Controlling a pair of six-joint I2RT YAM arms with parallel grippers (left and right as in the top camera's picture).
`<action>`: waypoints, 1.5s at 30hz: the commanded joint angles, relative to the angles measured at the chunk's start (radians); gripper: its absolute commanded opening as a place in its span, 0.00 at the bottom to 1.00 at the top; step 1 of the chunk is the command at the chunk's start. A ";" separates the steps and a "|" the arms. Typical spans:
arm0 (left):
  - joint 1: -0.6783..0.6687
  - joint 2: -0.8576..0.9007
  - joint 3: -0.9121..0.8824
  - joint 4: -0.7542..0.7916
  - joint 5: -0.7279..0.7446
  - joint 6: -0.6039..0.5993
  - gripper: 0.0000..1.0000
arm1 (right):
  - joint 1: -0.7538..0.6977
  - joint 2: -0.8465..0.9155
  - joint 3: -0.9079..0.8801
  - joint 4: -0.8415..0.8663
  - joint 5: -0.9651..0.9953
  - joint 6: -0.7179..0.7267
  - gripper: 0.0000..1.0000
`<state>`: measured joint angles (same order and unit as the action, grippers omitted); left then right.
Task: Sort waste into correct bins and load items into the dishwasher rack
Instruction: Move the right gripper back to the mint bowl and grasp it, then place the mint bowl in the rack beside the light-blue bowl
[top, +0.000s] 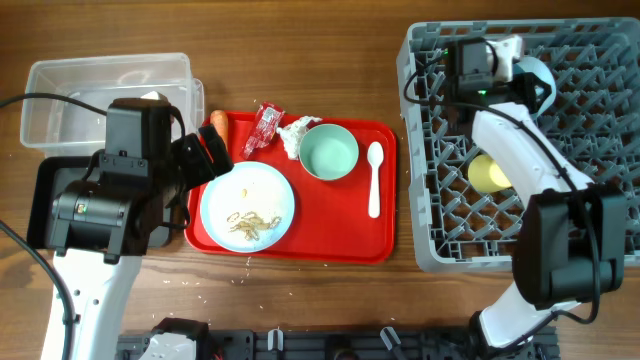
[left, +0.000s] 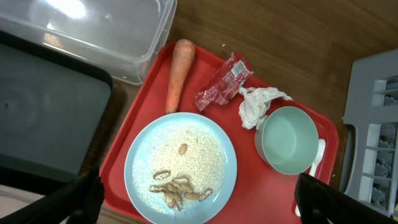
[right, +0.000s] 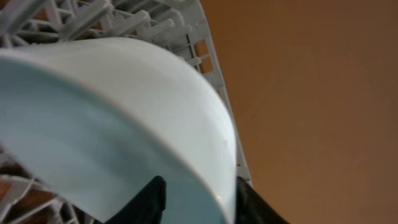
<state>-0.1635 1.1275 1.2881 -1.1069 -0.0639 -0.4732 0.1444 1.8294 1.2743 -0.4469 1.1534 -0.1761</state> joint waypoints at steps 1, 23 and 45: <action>0.005 0.000 0.013 0.002 -0.020 -0.006 1.00 | 0.029 0.027 0.009 -0.028 -0.160 -0.062 0.54; 0.005 0.000 0.013 0.002 -0.020 -0.006 1.00 | 0.219 -0.162 0.044 -0.261 -1.524 0.541 0.55; 0.005 0.000 0.013 0.002 -0.020 -0.006 1.00 | 0.323 0.122 0.042 -0.237 -1.274 0.784 0.24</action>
<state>-0.1635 1.1275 1.2881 -1.1069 -0.0639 -0.4732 0.4686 1.9316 1.3281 -0.6949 -0.1287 0.5533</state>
